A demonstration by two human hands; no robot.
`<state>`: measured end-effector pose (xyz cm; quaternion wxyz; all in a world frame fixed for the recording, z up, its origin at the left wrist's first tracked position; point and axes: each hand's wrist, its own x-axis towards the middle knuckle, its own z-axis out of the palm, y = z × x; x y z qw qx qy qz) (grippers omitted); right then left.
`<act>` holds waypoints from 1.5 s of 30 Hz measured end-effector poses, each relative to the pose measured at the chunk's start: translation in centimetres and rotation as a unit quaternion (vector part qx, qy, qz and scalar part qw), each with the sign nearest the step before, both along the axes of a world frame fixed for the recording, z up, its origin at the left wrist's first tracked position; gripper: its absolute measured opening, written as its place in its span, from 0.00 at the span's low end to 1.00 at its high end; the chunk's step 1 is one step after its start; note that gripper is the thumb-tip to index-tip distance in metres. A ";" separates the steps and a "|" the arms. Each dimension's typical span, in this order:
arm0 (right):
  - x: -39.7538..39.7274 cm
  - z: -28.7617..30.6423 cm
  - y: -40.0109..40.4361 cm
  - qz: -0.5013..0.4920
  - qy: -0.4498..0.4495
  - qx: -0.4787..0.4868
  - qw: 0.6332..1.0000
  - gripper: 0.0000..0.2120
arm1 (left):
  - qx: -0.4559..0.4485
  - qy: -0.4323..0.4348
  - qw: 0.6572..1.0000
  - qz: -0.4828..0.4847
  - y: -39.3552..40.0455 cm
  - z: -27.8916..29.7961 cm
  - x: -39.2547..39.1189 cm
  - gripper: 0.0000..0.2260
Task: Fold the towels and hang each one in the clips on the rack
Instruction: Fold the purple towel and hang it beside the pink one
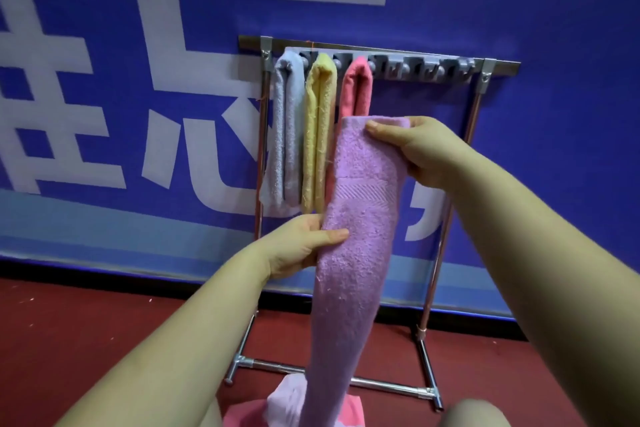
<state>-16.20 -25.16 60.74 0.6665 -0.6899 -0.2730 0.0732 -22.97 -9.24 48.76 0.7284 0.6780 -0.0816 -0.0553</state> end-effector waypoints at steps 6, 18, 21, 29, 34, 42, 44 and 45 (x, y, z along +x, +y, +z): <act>2.8 -5.3 -1.2 -0.033 0.184 0.063 0.980 0.15 | -0.071 -0.010 0.997 -0.010 -0.4 1.6 -0.7 0.09; -4.4 -20.7 -1.6 0.222 0.351 0.097 0.905 0.34 | -0.104 0.049 0.987 0.114 0.4 1.9 1.6 0.15; -5.0 -20.3 -1.6 0.226 0.309 0.078 0.921 0.32 | -0.113 0.074 0.981 0.142 1.5 1.6 2.2 0.13; -4.5 -14.3 -1.5 0.250 0.277 0.192 0.908 0.34 | -0.181 0.179 0.955 0.153 2.4 -2.7 2.5 0.12; -2.1 -11.1 -1.2 0.097 0.325 0.167 0.926 0.09 | -0.210 0.208 0.952 0.081 0.7 -6.2 1.9 0.21; 1.8 -11.7 -2.6 -0.007 0.355 0.145 0.923 0.10 | -0.071 0.083 0.992 0.070 -1.6 -6.1 0.8 0.11; 1.7 -12.5 -2.9 0.003 0.379 0.143 0.914 0.16 | -0.047 0.063 0.994 0.077 -1.5 -5.5 1.1 0.09; 1.5 -13.1 -3.1 0.011 0.395 0.145 0.907 0.18 | -0.054 0.062 0.993 0.079 -1.4 -5.1 1.3 0.09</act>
